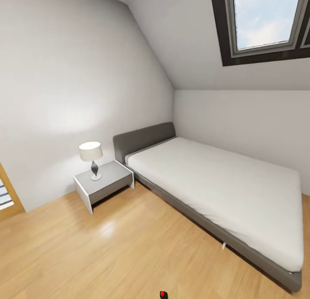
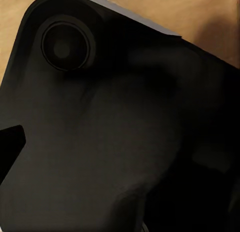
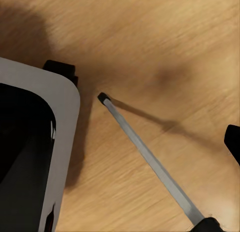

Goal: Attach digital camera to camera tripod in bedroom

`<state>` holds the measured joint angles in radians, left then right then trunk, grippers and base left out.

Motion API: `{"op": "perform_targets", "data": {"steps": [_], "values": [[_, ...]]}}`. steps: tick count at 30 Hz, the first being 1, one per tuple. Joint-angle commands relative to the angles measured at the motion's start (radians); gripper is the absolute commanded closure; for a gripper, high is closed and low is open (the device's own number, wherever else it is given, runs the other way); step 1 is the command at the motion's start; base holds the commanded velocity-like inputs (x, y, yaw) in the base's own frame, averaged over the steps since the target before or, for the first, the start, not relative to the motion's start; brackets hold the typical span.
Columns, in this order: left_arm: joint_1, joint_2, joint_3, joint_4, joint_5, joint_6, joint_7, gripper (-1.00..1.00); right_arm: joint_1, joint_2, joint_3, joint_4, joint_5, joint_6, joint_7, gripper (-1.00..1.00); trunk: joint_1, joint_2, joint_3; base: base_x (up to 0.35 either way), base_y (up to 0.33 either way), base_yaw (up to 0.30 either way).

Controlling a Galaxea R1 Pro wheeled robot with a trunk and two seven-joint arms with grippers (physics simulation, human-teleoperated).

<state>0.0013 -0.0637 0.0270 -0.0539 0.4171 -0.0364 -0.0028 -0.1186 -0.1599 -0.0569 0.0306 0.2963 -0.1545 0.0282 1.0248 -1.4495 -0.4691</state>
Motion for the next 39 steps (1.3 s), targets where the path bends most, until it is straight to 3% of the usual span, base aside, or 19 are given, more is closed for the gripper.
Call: {"op": "perform_targets", "data": {"steps": [1, 11, 39], "values": [[0.0, -0.001, 0.002, -0.001, 0.003, -0.003, 0.0, -1.0, -0.001, 0.0, -0.006, 0.003, 0.004, -0.007, 0.003, -1.0, 0.0, 0.0, -0.001, 0.073, 0.024, 0.0], [0.0, -0.001, 0.002, -0.001, 0.003, -0.003, 0.0, -1.0, -0.001, 0.001, -0.008, 0.003, 0.002, -0.004, 0.0, -1.0, 0.0, 0.0, -0.001, 0.026, 0.008, -0.077], [0.0, -0.002, 0.002, -0.001, 0.003, -0.004, 0.0, -1.0, -0.001, 0.002, -0.009, 0.003, 0.001, -0.004, -0.007, -1.0, 0.0, 0.0, -0.001, 0.006, 0.029, -0.23]]}}
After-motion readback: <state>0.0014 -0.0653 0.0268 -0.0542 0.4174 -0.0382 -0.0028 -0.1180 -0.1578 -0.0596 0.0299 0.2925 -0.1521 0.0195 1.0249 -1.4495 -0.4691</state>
